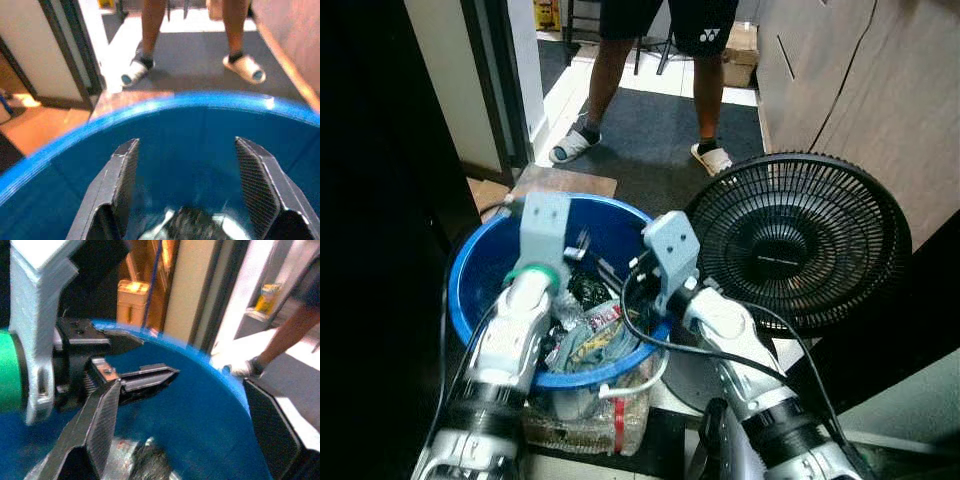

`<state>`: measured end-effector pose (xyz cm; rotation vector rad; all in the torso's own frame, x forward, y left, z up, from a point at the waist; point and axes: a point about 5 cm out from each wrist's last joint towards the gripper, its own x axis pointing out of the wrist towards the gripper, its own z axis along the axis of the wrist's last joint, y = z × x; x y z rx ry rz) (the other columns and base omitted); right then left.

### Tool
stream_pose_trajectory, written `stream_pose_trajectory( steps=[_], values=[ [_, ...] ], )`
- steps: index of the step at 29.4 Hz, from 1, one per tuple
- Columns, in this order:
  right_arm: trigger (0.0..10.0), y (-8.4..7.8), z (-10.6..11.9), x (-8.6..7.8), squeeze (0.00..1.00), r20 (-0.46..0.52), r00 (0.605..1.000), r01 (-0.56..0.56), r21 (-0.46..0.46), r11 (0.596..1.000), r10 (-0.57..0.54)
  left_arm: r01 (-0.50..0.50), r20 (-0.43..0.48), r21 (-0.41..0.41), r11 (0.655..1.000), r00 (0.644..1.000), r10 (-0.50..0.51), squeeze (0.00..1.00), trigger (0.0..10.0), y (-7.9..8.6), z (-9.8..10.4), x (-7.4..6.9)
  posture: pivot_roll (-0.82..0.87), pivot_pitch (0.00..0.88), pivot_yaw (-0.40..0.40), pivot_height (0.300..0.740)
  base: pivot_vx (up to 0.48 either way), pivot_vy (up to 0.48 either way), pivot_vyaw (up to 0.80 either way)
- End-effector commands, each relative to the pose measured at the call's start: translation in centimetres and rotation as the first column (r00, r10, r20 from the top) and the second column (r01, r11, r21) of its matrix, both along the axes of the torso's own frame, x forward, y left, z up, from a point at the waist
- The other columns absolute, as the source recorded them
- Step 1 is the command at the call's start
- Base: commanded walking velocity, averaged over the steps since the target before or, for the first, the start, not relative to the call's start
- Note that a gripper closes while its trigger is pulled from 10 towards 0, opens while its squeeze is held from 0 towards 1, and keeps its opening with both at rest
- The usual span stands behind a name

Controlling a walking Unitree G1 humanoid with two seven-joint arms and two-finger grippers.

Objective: Clothes washing

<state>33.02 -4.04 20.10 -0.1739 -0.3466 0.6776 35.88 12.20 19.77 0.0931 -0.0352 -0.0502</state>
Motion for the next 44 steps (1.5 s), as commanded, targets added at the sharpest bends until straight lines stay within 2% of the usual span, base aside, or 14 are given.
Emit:
stream_pose_trajectory(
  steps=[1,7,10,13,14,17,21,23,24,27,32,36,41,44],
  values=[
    [10.0,0.0,1.1,-0.1,0.0,0.049,0.999,0.006,0.004,1.0,-0.006,0.026,-0.03,0.003,1.0,0.999,-0.026,0.0,10.0,-0.6,-0.9,-0.1,0.1,0.085,-0.013,0.3,0.0,0.0,0.0],
    [10.0,-0.2,0.8,-0.5,0.0,0.051,0.999,0.013,-0.024,1.0,-0.011,0.055,0.038,-0.075,0.996,0.998,-0.052,0.0,10.0,-1.5,0.9,0.1,0.11,0.086,-0.016,0.3,0.0,0.0,0.0],
    [10.0,0.1,-0.2,-1.0,0.0,0.03,1.0,0.002,-0.037,0.999,-0.001,0.016,0.08,-0.012,1.0,0.997,-0.015,0.0,10.0,-1.1,1.8,0.4,0.1,0.083,-0.011,0.3,0.0,0.0,0.0],
    [10.0,0.6,-1.3,-2.0,0.0,-0.001,1.0,-0.016,-0.048,0.999,0.016,-0.054,0.101,0.103,0.993,0.994,0.044,0.0,10.0,2.1,2.0,0.2,0.1,0.083,-0.005,0.3,0.0,0.0,0.0],
    [10.0,0.6,-1.3,-2.0,0.0,-0.001,1.0,-0.016,-0.048,0.999,0.016,-0.054,0.101,0.103,0.993,0.994,0.044,0.0,10.0,2.1,2.0,0.2,0.1,0.083,-0.005,0.3,0.0,0.0,0.0],
    [10.0,0.5,-2.0,-2.6,0.0,-0.024,1.0,-0.017,-0.056,0.998,0.016,-0.081,0.098,0.167,0.983,0.993,0.065,0.0,10.0,5.6,2.3,-0.9,0.11,0.083,-0.008,0.3,0.0,0.0,0.0],
    [10.0,0.3,-2.5,-2.8,0.0,-0.038,0.999,-0.018,-0.06,0.998,0.016,-0.061,0.082,0.198,0.978,0.996,0.046,0.0,10.0,7.0,2.3,-2.0,0.12,0.085,-0.017,0.3,0.0,0.0,0.0],
    [10.0,0.3,-2.7,-2.9,0.0,-0.047,0.999,-0.021,-0.061,0.998,0.018,-0.029,0.049,0.215,0.976,0.999,0.019,0.0,10.0,7.2,1.7,-2.6,0.13,0.084,-0.022,0.3,0.0,0.0,0.0],
    [10.0,0.3,-3.1,-3.1,0.0,-0.06,0.998,-0.025,-0.063,0.998,0.022,0.018,-0.016,0.231,0.973,1.0,-0.015,0.0,10.0,7.4,0.2,-3.5,0.13,0.085,-0.027,0.3,0.0,0.0,0.0],
    [10.0,0.3,-3.2,-3.1,0.0,-0.066,0.997,-0.029,-0.067,0.997,0.025,0.056,-0.078,0.231,0.971,0.996,-0.039,0.0,10.0,7.2,-1.4,-4.3,0.13,0.085,-0.03,0.3,0.0,0.0,0.0],
    [10.0,0.2,-3.3,-3.0,0.0,-0.07,0.997,-0.026,-0.072,0.997,0.021,0.073,-0.153,0.213,0.974,0.987,-0.041,0.0,10.0,6.7,-3.5,-5.0,0.13,0.087,-0.031,0.3,0.0,0.0,0.0],
    [10.0,0.0,-3.3,-3.0,0.0,-0.071,0.997,-0.022,-0.074,0.997,0.017,0.054,-0.164,0.198,0.979,0.986,-0.021,0.0,10.0,6.8,-3.8,-5.0,0.13,0.087,-0.031,0.3,0.0,0.0,0.0],
    [10.0,-0.4,-3.4,-3.2,0.0,-0.078,0.997,-0.002,-0.075,0.997,-0.004,-0.015,-0.108,0.153,0.988,0.994,0.032,0.0,10.0,9.2,-1.1,-4.6,0.11,0.088,-0.017,0.3,0.0,0.0,0.0],
    [10.0,-0.5,-3.6,-3.2,0.0,-0.082,0.997,0.002,-0.074,0.997,-0.008,-0.032,-0.087,0.168,0.985,0.995,0.047,0.0,10.0,10.4,-0.1,-4.5,0.12,0.088,-0.014,0.3,0.0,0.0,0.0]
  ],
)
